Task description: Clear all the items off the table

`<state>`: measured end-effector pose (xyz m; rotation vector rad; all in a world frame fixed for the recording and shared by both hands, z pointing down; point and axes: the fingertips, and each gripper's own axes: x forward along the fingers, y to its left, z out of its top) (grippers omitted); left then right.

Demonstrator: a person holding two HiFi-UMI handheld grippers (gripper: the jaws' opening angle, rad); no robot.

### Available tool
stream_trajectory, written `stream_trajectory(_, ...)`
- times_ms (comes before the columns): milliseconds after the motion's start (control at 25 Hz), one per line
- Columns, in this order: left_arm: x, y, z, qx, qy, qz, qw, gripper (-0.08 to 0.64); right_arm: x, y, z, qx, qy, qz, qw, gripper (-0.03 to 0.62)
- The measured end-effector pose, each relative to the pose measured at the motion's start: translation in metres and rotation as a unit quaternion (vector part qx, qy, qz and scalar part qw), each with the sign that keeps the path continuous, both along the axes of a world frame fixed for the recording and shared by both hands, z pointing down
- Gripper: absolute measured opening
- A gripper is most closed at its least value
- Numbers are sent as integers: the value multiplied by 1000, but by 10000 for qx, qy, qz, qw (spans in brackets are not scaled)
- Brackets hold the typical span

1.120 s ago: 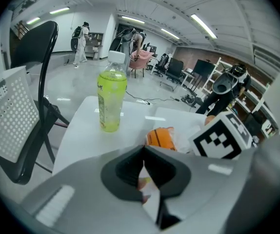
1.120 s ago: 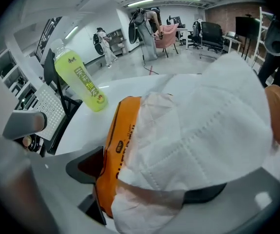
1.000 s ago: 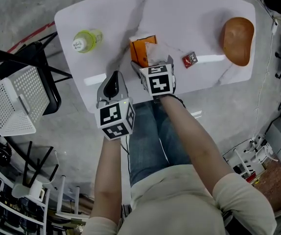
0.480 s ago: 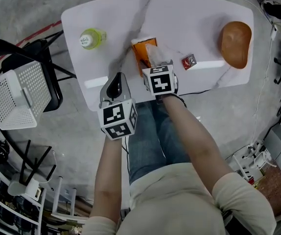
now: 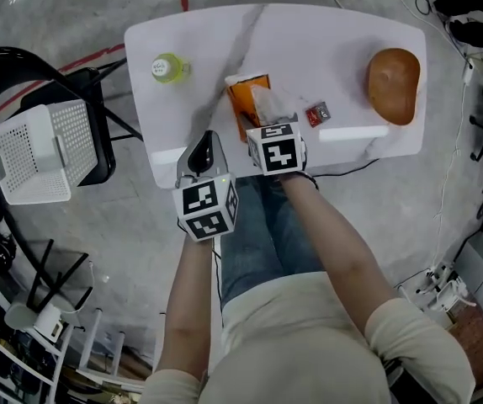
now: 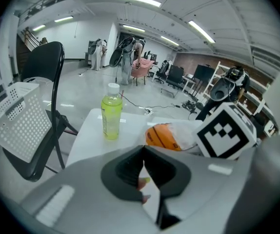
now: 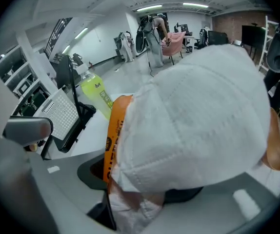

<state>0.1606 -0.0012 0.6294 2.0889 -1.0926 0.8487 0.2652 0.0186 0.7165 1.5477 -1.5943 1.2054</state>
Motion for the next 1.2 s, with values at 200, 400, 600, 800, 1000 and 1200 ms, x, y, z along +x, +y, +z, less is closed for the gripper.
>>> stream_trajectory(200, 3, 6, -19, 119, 22, -106, 9999, 9, 1, 4, -23, 134, 8, -111, 9998, 282)
stream_trajectory(400, 8, 15, -36, 161, 73, -189, 9997, 9, 4, 13, -47, 230, 39, -265, 9994, 279)
stream_trajectory(600, 19, 25, -52, 223, 118, -205, 9995, 9, 10, 22, -72, 327, 100, -376, 9987, 279)
stream_trajectory(800, 27, 39, -74, 316, 143, -146, 9993, 9, 14, 33, -100, 464, 114, -465, 9978, 279)
stream_trajectory(1000, 31, 55, -94, 398, 171, -107, 9990, 9, 14, 46, -127, 616, 148, -626, 9960, 279)
stream_trajectory(1200, 33, 63, -113, 522, 201, -212, 9982, 9, 20, 54, -153, 773, 172, -661, 9947, 279)
